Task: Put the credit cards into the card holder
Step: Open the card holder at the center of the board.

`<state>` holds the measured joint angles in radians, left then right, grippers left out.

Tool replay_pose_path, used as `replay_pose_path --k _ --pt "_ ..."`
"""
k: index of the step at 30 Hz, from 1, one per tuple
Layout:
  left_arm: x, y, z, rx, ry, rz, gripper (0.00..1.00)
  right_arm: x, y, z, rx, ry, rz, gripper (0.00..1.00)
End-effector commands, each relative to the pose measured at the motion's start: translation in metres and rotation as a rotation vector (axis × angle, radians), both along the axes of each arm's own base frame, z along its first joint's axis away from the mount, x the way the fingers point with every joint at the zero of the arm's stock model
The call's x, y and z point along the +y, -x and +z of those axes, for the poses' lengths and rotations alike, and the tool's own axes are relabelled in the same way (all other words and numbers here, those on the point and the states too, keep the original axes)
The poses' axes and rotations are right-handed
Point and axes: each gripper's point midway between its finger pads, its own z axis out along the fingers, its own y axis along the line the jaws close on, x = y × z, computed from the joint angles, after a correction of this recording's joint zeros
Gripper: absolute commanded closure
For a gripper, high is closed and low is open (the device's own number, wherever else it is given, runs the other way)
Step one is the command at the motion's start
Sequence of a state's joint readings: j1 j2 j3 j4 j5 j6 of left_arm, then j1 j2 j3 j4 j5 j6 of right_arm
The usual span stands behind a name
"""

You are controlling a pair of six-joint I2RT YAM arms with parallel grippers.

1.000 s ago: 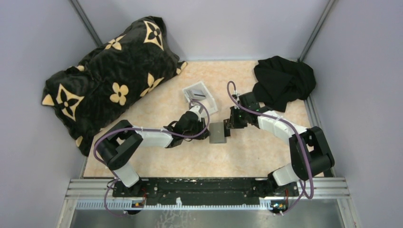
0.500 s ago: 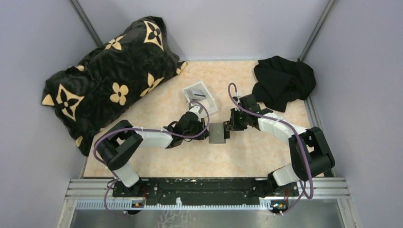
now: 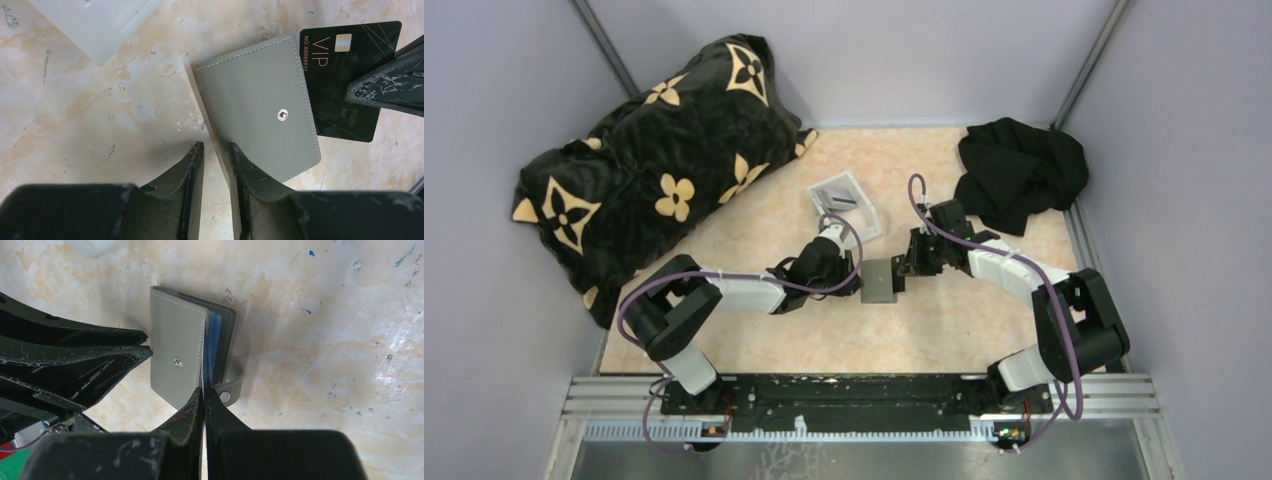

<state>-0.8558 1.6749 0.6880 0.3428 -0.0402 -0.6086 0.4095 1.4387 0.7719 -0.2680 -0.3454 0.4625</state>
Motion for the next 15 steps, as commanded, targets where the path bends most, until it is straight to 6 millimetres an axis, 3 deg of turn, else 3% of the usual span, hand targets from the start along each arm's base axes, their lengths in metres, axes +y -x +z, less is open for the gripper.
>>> replay_pose_path --k 1,15 --pt "0.009 0.008 -0.003 0.011 -0.028 0.013 0.69 0.011 -0.007 0.025 -0.069 -0.083 0.006 1.0" --pt "0.021 0.013 -0.009 0.028 -0.053 0.044 0.69 0.014 -0.006 0.027 -0.068 -0.104 0.016 1.0"
